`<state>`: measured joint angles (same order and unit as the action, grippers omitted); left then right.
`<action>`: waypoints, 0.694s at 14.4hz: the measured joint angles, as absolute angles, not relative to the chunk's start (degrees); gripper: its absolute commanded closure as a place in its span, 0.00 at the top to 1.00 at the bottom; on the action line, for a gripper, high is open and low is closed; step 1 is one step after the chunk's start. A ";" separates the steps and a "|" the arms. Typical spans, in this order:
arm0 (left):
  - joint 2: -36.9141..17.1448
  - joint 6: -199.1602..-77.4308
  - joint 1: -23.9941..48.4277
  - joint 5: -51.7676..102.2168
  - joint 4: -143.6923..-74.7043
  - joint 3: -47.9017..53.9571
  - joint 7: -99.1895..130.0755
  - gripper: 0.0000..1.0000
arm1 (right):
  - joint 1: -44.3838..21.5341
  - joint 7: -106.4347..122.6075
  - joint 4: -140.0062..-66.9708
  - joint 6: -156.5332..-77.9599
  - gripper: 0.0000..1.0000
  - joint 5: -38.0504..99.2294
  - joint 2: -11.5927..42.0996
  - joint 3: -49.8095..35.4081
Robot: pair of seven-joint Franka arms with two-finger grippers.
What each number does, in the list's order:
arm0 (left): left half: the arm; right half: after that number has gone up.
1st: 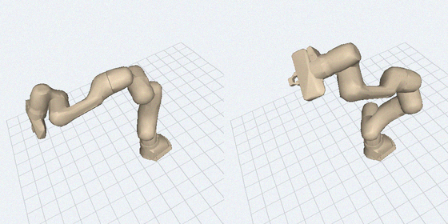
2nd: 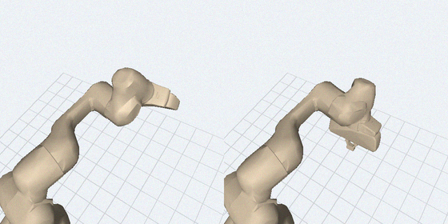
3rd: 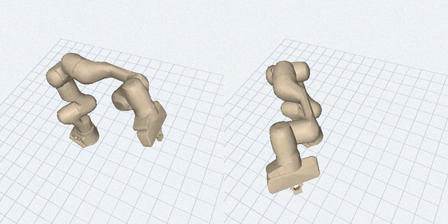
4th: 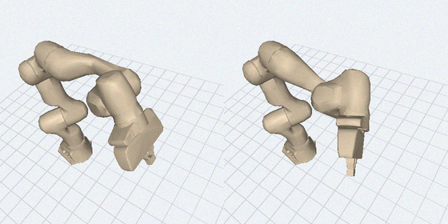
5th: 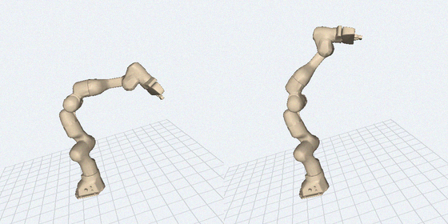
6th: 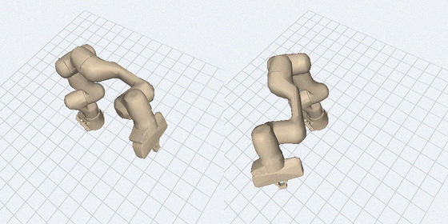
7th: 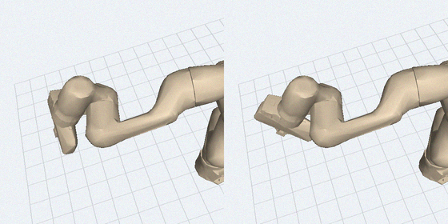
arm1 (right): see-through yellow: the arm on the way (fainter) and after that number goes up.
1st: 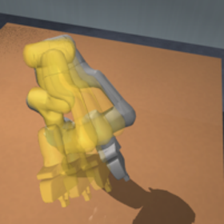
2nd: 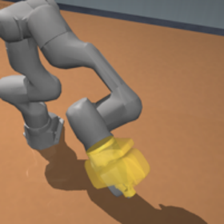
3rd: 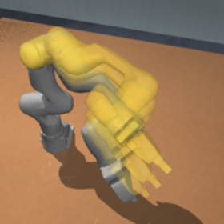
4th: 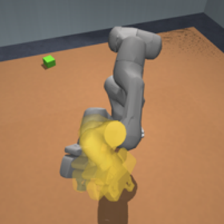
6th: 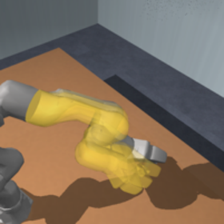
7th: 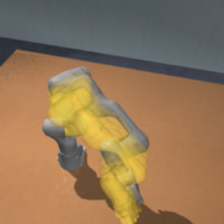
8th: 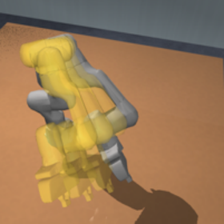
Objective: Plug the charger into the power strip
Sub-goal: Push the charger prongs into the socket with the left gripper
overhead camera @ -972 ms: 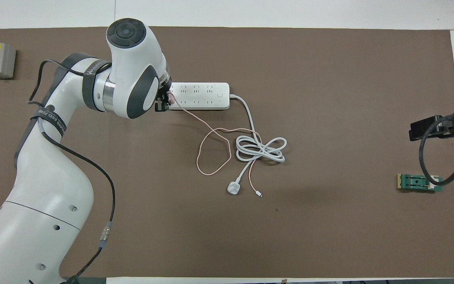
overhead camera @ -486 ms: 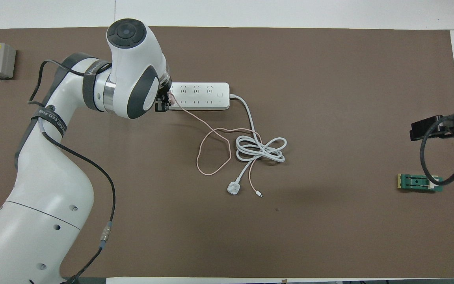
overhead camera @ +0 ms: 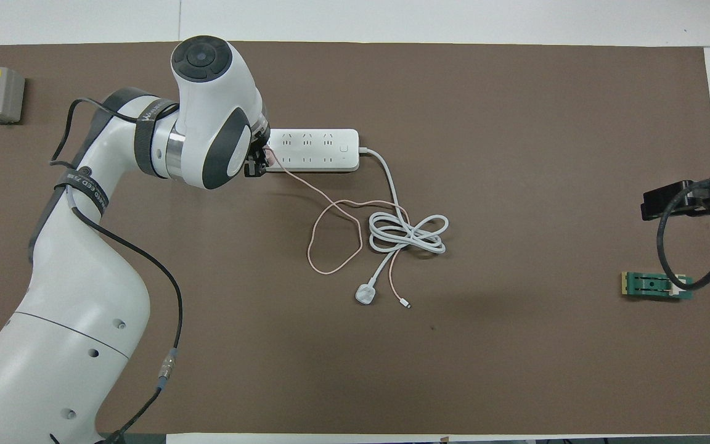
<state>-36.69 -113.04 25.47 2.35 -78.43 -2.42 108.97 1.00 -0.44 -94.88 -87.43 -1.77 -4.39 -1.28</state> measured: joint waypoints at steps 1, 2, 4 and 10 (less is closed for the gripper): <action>-36.31 -113.77 25.62 2.18 -79.15 -2.48 108.97 0.00 | 1.00 -0.44 -94.88 -87.43 1.00 -1.77 -4.39 -1.28; -36.01 -114.39 25.81 2.07 -79.76 -2.61 108.97 0.00 | 1.00 -0.44 -94.88 -87.43 1.00 -1.77 -4.40 -1.28; -35.87 -115.55 26.15 1.73 -80.71 -2.76 108.97 0.00 | 1.00 -0.44 -94.88 -87.43 1.00 -1.77 -4.40 -1.28; -34.96 -117.44 26.78 1.03 -82.53 -3.12 108.97 0.00 | 1.00 -0.44 -94.88 -87.43 1.00 -1.77 -4.42 -1.28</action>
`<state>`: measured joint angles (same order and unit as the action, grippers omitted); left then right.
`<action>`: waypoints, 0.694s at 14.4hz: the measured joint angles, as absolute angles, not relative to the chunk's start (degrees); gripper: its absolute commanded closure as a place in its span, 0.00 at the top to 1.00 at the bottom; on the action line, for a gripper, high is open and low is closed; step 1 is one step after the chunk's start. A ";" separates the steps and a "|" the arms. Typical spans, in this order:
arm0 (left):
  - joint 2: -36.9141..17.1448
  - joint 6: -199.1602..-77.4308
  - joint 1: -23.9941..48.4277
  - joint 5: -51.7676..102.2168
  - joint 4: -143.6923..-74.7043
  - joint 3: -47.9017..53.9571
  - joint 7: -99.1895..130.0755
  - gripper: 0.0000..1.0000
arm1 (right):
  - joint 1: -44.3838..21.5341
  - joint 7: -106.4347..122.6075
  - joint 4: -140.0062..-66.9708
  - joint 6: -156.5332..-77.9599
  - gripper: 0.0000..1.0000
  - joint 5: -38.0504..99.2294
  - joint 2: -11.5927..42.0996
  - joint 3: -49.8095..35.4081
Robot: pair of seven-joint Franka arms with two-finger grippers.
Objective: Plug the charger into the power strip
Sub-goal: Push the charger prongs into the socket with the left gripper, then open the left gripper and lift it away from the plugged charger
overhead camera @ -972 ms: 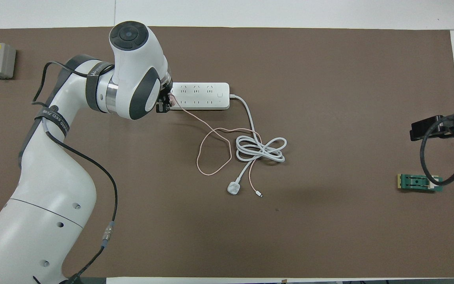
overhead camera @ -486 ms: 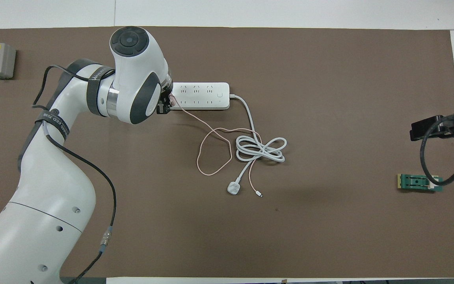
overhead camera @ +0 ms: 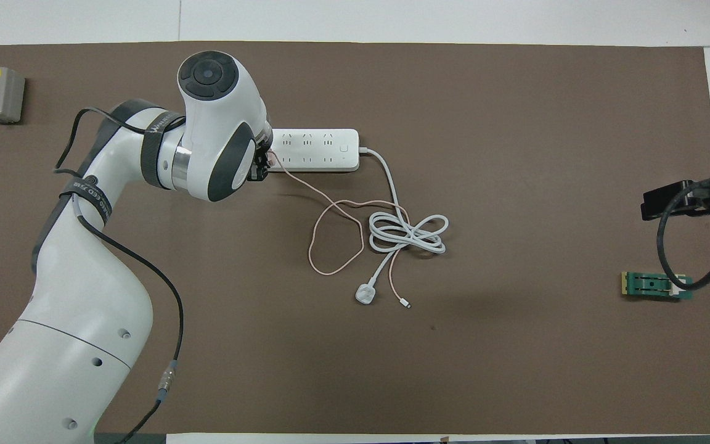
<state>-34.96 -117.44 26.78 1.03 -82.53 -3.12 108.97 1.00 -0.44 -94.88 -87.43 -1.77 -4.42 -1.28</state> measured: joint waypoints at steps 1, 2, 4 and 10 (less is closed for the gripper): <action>-34.95 -117.45 26.79 1.00 -82.53 -3.12 108.94 0.29 | 1.00 -0.44 -94.88 -87.43 1.00 -1.77 -4.43 -1.28; -34.95 -117.45 26.78 1.00 -82.53 -3.12 108.94 0.83 | 0.99 -0.44 -94.88 -87.43 1.00 -1.77 -4.45 -1.28; -35.12 -117.80 26.77 1.05 -82.59 -3.02 108.94 1.00 | 0.98 -0.44 -94.88 -87.43 1.00 -1.77 -4.49 -1.29; -31.56 -117.35 25.15 1.12 -82.02 -3.18 107.94 1.00 | 0.98 -0.43 -94.88 -87.43 1.00 -1.77 -4.50 -1.30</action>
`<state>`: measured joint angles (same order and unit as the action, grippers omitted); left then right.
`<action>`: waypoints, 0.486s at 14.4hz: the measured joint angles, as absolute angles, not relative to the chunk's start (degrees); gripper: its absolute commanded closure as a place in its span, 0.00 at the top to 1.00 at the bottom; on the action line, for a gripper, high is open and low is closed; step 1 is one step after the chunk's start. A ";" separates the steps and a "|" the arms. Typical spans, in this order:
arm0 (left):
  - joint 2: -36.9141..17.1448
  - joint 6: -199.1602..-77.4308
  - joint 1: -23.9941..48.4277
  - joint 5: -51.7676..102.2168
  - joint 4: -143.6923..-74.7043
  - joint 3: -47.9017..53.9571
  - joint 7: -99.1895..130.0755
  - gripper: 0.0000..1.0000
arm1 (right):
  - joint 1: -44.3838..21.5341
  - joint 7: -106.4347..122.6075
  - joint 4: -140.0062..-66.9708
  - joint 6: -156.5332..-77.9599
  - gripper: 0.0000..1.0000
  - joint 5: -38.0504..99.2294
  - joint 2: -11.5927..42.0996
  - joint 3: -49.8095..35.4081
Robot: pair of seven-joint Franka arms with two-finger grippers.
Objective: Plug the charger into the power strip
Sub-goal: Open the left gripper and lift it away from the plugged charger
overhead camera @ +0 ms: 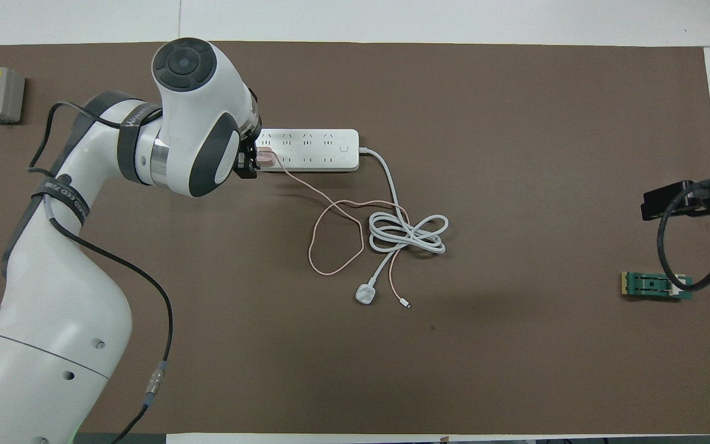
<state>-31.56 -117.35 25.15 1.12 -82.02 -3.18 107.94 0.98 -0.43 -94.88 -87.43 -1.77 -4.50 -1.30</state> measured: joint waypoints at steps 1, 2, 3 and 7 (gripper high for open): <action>-30.22 -116.79 24.55 1.13 -82.03 -3.19 106.73 1.00 | 0.98 -0.43 -94.88 -87.43 1.00 -1.77 -4.51 -1.30; -28.83 -115.93 23.97 1.16 -82.04 -3.19 104.76 1.00 | 0.98 -0.43 -94.88 -87.43 1.00 -1.77 -4.51 -1.30; -27.48 -114.87 23.47 1.20 -82.05 -3.17 102.31 1.00 | 0.98 -0.43 -94.88 -87.43 1.00 -1.77 -4.51 -1.30; -22.45 -108.32 20.66 1.33 -81.98 -3.18 86.50 1.00 | 0.98 -0.43 -94.88 -87.43 1.00 -1.77 -4.51 -1.30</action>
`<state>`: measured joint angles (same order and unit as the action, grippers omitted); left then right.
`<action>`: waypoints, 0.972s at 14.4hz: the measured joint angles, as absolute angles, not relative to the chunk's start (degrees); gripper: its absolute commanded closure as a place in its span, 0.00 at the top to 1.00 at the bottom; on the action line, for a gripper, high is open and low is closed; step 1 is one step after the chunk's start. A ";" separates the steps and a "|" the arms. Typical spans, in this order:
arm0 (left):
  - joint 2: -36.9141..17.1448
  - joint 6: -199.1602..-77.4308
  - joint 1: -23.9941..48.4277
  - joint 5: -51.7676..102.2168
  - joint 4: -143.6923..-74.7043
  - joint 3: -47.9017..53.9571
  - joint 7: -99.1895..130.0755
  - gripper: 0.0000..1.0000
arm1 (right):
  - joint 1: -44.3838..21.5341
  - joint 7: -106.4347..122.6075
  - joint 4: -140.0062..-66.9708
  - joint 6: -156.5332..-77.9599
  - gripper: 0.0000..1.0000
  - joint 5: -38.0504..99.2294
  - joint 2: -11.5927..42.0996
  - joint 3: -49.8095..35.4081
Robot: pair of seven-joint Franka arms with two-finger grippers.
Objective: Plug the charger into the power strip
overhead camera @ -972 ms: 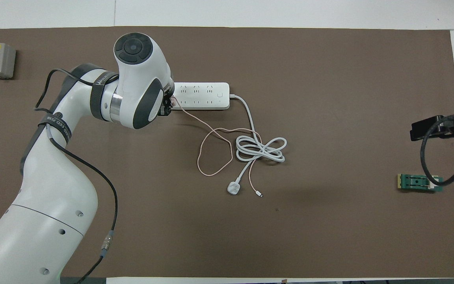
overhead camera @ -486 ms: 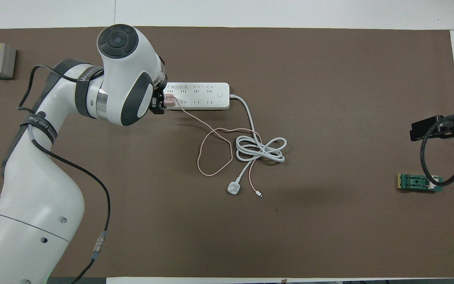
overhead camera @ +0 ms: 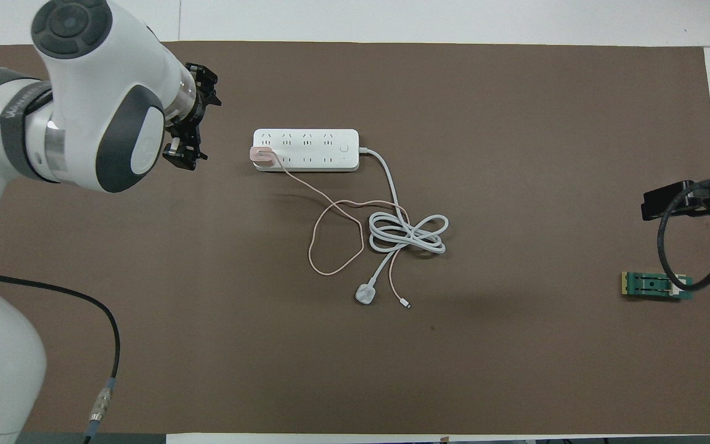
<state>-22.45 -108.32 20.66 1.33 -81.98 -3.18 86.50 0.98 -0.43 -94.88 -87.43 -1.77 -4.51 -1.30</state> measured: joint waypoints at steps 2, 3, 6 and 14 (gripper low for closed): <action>-19.70 -103.48 18.94 1.32 -81.88 -3.31 75.32 1.00 | 0.98 -0.43 -94.88 -87.42 1.00 -1.77 -4.51 -1.30; -18.24 -101.59 17.90 1.30 -81.80 -3.38 69.59 1.00 | 0.98 -0.43 -94.88 -87.42 1.00 -1.77 -4.51 -1.30; -14.35 -97.86 14.27 1.04 -81.76 -3.53 53.56 1.00 | 0.96 -0.43 -94.88 -87.37 1.00 -1.77 -4.51 -1.30; -7.61 -90.37 5.85 0.66 -82.22 -3.73 20.01 1.00 | 1.01 -0.43 -94.88 -87.37 1.00 -1.77 -4.55 -1.25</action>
<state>-7.61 -90.37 5.85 0.66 -82.22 -3.73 20.01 1.01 -0.43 -94.88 -87.37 -1.77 -4.55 -1.25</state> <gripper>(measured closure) 0.000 0.000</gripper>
